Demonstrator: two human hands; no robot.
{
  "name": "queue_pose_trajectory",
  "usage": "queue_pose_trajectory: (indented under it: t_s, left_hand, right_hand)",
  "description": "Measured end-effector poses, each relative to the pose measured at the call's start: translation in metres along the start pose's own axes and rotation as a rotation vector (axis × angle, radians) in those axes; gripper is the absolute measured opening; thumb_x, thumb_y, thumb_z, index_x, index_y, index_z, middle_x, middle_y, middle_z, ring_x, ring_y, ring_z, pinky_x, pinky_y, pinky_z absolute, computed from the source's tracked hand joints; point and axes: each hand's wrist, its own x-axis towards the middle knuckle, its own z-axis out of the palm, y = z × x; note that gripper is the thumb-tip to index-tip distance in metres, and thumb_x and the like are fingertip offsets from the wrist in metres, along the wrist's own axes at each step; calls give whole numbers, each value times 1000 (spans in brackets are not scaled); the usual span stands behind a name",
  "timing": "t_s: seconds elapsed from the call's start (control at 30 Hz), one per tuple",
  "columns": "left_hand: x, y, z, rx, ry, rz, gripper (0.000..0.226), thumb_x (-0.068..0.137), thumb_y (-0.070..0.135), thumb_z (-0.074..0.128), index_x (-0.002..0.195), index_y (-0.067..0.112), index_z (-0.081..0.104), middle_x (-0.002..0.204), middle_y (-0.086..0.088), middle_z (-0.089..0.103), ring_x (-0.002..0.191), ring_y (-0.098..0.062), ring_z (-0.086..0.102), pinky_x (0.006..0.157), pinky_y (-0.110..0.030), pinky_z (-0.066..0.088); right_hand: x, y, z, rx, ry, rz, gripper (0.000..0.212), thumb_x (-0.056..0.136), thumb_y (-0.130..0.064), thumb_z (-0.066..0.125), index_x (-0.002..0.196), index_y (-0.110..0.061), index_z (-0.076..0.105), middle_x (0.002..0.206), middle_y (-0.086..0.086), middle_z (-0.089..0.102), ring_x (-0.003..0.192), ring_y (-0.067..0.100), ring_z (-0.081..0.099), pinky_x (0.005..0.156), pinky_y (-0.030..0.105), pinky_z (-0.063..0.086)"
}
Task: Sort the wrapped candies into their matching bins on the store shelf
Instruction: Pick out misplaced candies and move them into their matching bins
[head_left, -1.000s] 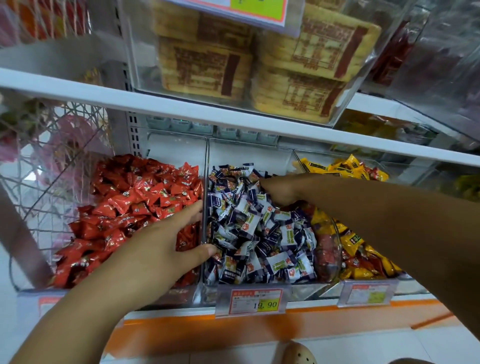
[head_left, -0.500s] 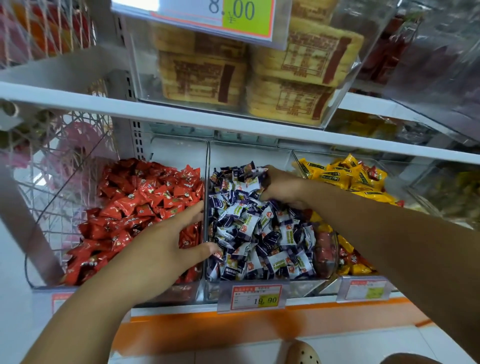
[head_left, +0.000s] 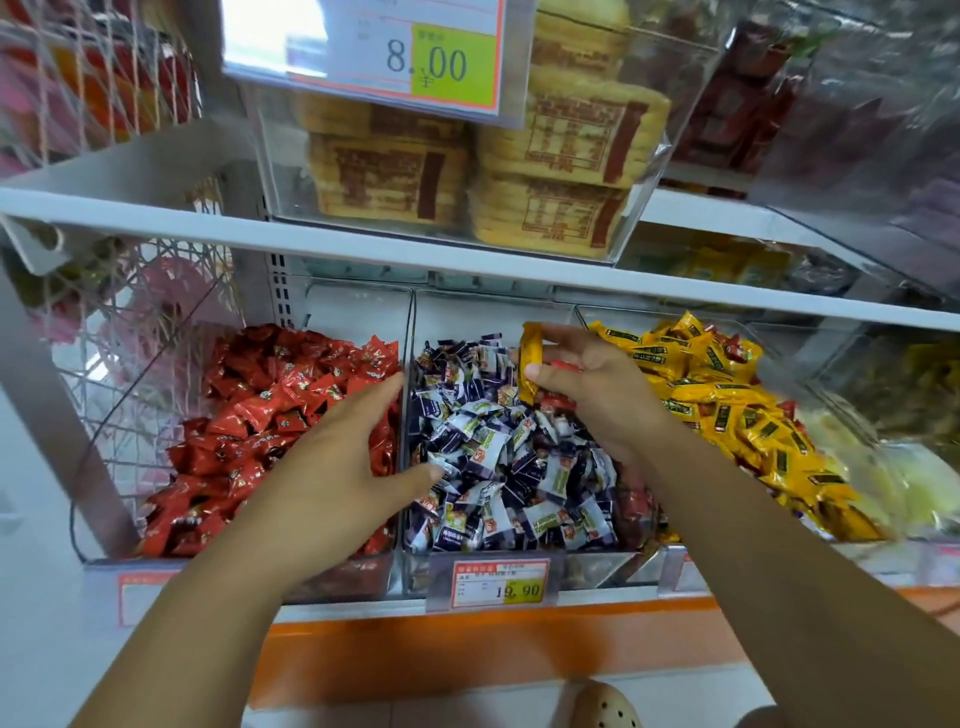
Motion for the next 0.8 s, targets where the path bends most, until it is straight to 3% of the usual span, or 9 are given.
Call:
queue_pose_trajectory:
  t_s: [0.13, 0.23, 0.33, 0.4, 0.47, 0.53, 0.6, 0.7, 0.8]
  left_hand:
    - [4, 20, 13, 105, 200, 137, 61, 86, 48, 59, 143, 35, 40, 147, 16, 36, 136, -3, 25, 107, -16, 16]
    - [10, 30, 23, 100, 266, 172, 45, 89, 44, 57, 133, 33, 54, 130, 11, 55, 120, -6, 37, 96, -18, 25]
    - [14, 32, 29, 90, 246, 148, 43, 90, 42, 56, 133, 35, 54, 120, 10, 59, 116, -9, 41, 87, -23, 29]
    - [17, 30, 31, 133, 231, 126, 46, 92, 39, 56, 137, 32, 50, 132, 6, 54, 127, -12, 36, 97, -21, 27]
    - [20, 27, 34, 160, 215, 118, 48, 93, 38, 56, 140, 31, 46, 142, 7, 46, 137, -10, 27, 106, -20, 17]
    - [23, 24, 36, 168, 203, 136, 49, 93, 36, 57, 140, 30, 46, 144, 9, 44, 140, -8, 23, 109, -20, 11]
    - [25, 22, 38, 186, 198, 157, 48, 92, 33, 58, 139, 27, 48, 144, 9, 45, 141, -8, 23, 110, -20, 9]
    - [28, 21, 41, 203, 193, 165, 47, 93, 30, 58, 139, 26, 49, 145, 8, 44, 142, -8, 22, 110, -19, 8]
    - [28, 22, 42, 200, 216, 174, 47, 92, 30, 59, 138, 26, 50, 145, 8, 44, 142, -7, 22, 111, -20, 9]
  right_hand:
    - [-21, -3, 9, 93, -57, -36, 30, 87, -3, 64, 110, -22, 62, 99, -9, 74, 95, 7, 69, 83, 20, 53]
    - [-29, -7, 22, 52, -169, -49, 35, 86, -3, 66, 118, -17, 62, 106, -1, 72, 98, 14, 68, 86, 27, 55]
    - [-33, -11, 34, -34, -171, -97, 33, 88, -6, 66, 113, -27, 64, 105, -4, 70, 97, 8, 66, 81, 23, 53]
    - [-32, -14, 32, -146, -56, -143, 32, 90, -10, 65, 114, -30, 63, 104, -12, 67, 97, 2, 63, 83, 19, 51]
    - [-28, -15, 17, -338, 182, -197, 28, 92, -14, 62, 118, -24, 64, 97, -15, 63, 92, 3, 60, 82, 19, 49]
    - [-20, -13, -9, -483, 405, -250, 25, 94, -16, 59, 118, -18, 67, 97, -8, 65, 86, 3, 56, 79, 11, 44]
    - [-12, -5, -39, -632, 538, -239, 27, 95, -13, 58, 121, -14, 66, 111, 3, 68, 94, 5, 58, 83, 3, 39]
    - [-10, 2, -66, -852, 623, -126, 43, 90, 4, 53, 131, -10, 57, 133, 13, 56, 124, 25, 52, 105, 28, 40]
    - [-22, -4, -58, -566, 563, -147, 51, 86, 15, 43, 127, -12, 56, 126, 6, 58, 121, 19, 52, 96, 24, 42]
